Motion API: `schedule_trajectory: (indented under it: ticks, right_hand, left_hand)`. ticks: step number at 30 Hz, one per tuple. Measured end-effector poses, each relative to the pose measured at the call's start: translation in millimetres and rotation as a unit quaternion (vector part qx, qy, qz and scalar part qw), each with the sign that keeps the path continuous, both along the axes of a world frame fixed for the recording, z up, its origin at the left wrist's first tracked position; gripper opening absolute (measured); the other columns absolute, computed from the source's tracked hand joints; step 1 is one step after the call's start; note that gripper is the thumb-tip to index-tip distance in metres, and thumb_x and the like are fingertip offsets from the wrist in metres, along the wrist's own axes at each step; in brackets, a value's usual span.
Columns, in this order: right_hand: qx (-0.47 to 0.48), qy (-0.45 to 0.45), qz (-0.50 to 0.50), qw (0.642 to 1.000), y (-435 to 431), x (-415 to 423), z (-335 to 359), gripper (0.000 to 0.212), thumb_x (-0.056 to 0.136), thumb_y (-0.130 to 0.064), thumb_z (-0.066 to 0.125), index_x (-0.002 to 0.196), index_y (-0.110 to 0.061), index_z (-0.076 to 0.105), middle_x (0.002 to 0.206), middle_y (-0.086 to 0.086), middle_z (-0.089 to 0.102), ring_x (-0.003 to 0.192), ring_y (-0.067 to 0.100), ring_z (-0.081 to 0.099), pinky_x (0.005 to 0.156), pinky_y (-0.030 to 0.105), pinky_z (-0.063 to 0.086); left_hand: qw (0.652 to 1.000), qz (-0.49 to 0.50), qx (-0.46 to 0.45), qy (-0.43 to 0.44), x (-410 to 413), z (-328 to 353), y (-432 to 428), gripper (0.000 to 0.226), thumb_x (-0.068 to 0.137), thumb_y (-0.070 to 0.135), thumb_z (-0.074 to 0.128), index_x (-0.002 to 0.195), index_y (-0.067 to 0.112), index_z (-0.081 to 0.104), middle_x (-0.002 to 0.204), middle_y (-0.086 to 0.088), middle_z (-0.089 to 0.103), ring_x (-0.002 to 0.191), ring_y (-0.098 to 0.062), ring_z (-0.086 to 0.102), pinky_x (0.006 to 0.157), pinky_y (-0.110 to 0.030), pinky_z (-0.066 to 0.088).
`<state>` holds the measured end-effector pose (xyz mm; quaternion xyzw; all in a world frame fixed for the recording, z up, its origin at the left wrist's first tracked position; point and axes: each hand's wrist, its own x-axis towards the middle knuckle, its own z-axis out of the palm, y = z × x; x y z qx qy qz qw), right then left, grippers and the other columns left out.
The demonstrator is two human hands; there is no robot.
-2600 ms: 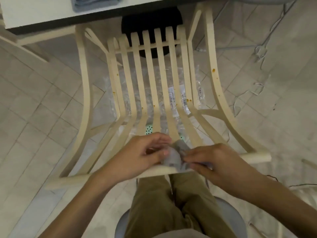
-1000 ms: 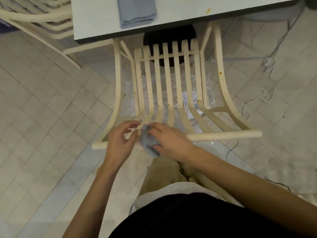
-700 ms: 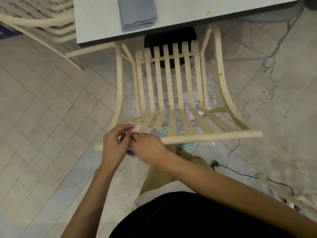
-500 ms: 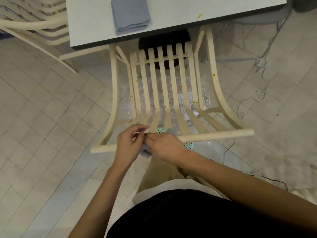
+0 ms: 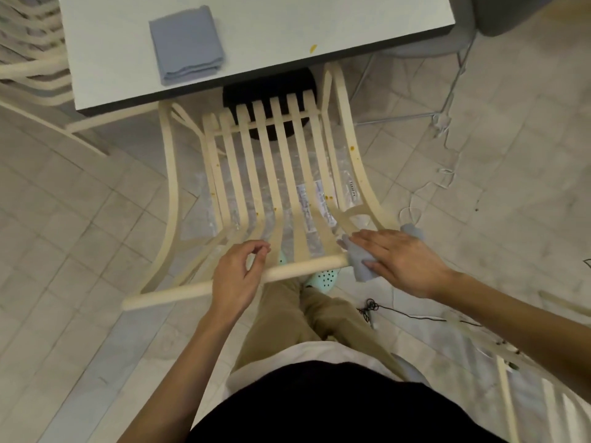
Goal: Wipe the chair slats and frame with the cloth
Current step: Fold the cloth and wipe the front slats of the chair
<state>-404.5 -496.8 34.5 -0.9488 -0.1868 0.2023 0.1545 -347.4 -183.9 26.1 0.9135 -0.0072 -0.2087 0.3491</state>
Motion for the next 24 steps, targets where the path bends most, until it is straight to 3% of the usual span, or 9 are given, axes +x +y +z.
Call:
schedule_trajectory:
  ticks: [3, 8, 12, 17, 24]
  right_hand:
    - [-0.007, 0.003, -0.051, 0.999, 10.5, 1.5, 3.0, 0.049, 0.099, -0.044, 0.031, 0.129, -0.016, 0.057, 0.131, 0.003, 0.060, 0.108, 0.021, 0.062, 0.095, 0.032, 0.045]
    - [0.001, 0.019, -0.090, 0.996, 68.6, 12.3, 6.7, 0.052, 0.094, -0.044, 0.026, 0.111, -0.017, 0.067, 0.125, 0.005, 0.064, 0.109, 0.023, 0.063, 0.096, 0.037, 0.048]
    - [0.016, 0.036, -0.105, 0.994, 93.4, 17.3, 6.0, 0.055, 0.093, -0.044, 0.025, 0.100, -0.015, 0.071, 0.117, 0.006, 0.060, 0.104, 0.025, 0.057, 0.085, 0.039, 0.047]
    - [0.044, 0.043, -0.111, 0.992, 50.5, 9.6, 8.8, 0.051, 0.095, -0.045, 0.026, 0.100, -0.015, 0.066, 0.101, 0.002, 0.050, 0.093, 0.020, 0.046, 0.080, 0.034, 0.041]
    - [-0.043, 0.057, -0.263, 0.962, -39.2, 2.5, 1.0, 0.055, 0.092, -0.046, 0.027, 0.100, -0.013, 0.070, 0.117, 0.005, 0.051, 0.101, 0.025, 0.045, 0.083, 0.038, 0.041]
  left_hand:
    - [1.000, 0.007, 0.004, -0.009, -1.8, 1.0, -3.6, 0.018, 0.095, 0.030, 0.054, 0.102, 0.029, 0.070, 0.103, 0.015, 0.069, 0.095, -0.006, 0.060, 0.083, -0.035, 0.051]
    - [0.999, 0.004, 0.032, -0.019, -2.5, 4.3, -10.0, 0.015, 0.093, 0.030, 0.057, 0.102, 0.030, 0.069, 0.098, 0.014, 0.069, 0.091, -0.008, 0.060, 0.075, -0.033, 0.049]
    - [1.000, -0.023, 0.008, -0.007, -1.4, 5.4, -25.6, 0.015, 0.090, 0.022, 0.059, 0.100, 0.025, 0.069, 0.098, 0.011, 0.069, 0.093, -0.010, 0.061, 0.080, -0.031, 0.050]
    - [0.996, -0.077, -0.032, 0.007, -4.5, 7.2, -70.9, 0.019, 0.088, 0.017, 0.059, 0.102, 0.025, 0.069, 0.101, 0.012, 0.070, 0.096, -0.008, 0.061, 0.085, -0.030, 0.050]
    - [0.993, -0.102, -0.064, 0.018, -2.3, 7.4, -120.4, 0.022, 0.089, 0.016, 0.059, 0.107, 0.025, 0.069, 0.108, 0.015, 0.067, 0.100, 0.000, 0.057, 0.094, -0.026, 0.047]
